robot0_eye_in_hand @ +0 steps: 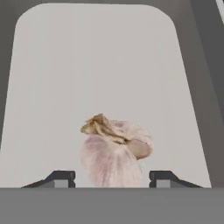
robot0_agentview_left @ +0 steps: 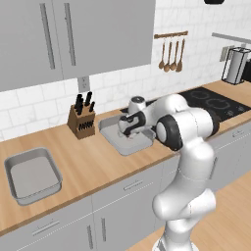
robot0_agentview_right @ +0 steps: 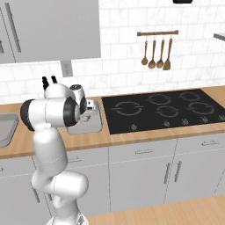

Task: Place one garlic and one chicken drumstick in each tupperware on the nearby counter, to pack two identical lunches.

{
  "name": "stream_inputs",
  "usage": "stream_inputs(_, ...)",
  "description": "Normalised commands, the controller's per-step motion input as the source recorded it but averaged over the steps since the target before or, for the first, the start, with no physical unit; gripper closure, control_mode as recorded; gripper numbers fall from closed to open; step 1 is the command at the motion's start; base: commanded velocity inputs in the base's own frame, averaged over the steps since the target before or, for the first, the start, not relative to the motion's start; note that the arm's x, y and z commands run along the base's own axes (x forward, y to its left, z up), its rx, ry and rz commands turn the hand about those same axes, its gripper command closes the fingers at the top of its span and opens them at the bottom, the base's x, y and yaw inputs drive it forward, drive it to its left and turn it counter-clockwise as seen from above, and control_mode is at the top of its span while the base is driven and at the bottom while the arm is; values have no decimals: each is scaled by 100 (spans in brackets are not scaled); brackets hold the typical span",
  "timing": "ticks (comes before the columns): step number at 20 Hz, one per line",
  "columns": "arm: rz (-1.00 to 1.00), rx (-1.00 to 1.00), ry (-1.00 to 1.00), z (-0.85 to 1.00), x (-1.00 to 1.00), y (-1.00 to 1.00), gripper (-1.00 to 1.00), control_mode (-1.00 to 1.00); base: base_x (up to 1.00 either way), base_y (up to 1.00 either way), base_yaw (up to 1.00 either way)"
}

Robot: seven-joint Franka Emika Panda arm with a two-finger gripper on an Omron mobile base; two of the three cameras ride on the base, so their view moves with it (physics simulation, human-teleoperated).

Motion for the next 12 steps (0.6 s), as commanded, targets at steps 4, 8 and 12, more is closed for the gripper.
stream_inputs(4,-7,0,0,6,18,0,-100,-100,0,0,0)
stream_inputs(8,-3,0,-24,65,-87,0,-100,-100,0,0,0)
stream_inputs(12,-2,1,-32,84,-100,-3,-100,-100,0,0,0)
